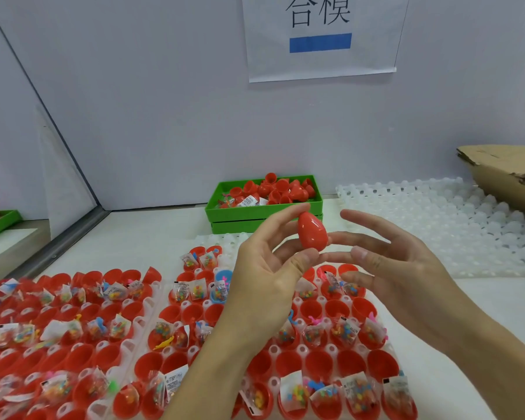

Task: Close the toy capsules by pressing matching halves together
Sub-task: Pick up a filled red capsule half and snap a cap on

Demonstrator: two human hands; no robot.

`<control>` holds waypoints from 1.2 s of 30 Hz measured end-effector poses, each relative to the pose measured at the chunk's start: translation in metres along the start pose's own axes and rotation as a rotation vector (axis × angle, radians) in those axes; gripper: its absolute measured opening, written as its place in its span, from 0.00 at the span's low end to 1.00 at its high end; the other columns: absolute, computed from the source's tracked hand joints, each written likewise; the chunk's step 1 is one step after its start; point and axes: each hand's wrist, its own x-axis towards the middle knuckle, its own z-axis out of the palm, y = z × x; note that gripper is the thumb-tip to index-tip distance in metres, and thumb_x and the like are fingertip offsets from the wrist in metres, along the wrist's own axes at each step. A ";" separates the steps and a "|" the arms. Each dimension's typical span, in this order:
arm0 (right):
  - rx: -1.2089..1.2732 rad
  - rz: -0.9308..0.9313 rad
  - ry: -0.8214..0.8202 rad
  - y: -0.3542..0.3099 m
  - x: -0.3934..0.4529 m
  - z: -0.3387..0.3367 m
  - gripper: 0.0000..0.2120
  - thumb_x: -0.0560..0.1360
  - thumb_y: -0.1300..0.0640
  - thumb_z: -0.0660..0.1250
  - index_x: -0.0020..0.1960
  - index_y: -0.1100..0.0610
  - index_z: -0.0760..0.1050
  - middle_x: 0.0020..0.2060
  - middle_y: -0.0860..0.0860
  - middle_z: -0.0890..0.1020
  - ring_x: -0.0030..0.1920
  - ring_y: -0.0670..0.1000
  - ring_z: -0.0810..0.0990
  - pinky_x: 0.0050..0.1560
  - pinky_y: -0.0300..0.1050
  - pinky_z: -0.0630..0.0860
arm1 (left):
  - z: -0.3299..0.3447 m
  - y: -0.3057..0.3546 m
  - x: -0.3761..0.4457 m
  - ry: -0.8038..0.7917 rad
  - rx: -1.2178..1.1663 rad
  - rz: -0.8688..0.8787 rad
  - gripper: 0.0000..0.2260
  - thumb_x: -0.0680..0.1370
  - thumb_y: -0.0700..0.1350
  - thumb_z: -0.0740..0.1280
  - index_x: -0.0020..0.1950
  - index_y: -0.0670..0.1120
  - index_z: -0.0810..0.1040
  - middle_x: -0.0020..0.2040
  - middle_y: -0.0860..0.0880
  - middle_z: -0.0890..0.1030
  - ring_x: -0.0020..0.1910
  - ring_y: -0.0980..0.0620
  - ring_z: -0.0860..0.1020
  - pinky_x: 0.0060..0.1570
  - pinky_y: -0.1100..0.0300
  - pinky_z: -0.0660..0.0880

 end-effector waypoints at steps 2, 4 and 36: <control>-0.020 0.003 0.007 0.000 0.000 0.000 0.24 0.69 0.59 0.69 0.66 0.51 0.75 0.53 0.54 0.85 0.52 0.59 0.85 0.45 0.45 0.83 | 0.000 0.000 0.000 -0.027 -0.104 -0.016 0.21 0.76 0.36 0.69 0.67 0.52 0.76 0.57 0.48 0.83 0.58 0.49 0.82 0.52 0.55 0.81; -0.047 -0.001 0.006 0.000 0.000 0.000 0.23 0.70 0.58 0.69 0.65 0.51 0.76 0.52 0.54 0.85 0.51 0.58 0.85 0.45 0.45 0.82 | -0.001 0.000 0.000 -0.051 -0.140 -0.024 0.21 0.75 0.38 0.68 0.66 0.54 0.77 0.58 0.48 0.83 0.60 0.48 0.81 0.56 0.54 0.79; -0.454 -0.018 0.169 -0.005 -0.011 0.040 0.06 0.73 0.59 0.74 0.48 0.51 0.82 0.38 0.49 0.86 0.39 0.48 0.86 0.42 0.42 0.83 | 0.006 0.000 -0.006 0.077 0.873 0.250 0.24 0.70 0.44 0.78 0.64 0.51 0.77 0.50 0.60 0.71 0.48 0.63 0.73 0.44 0.77 0.70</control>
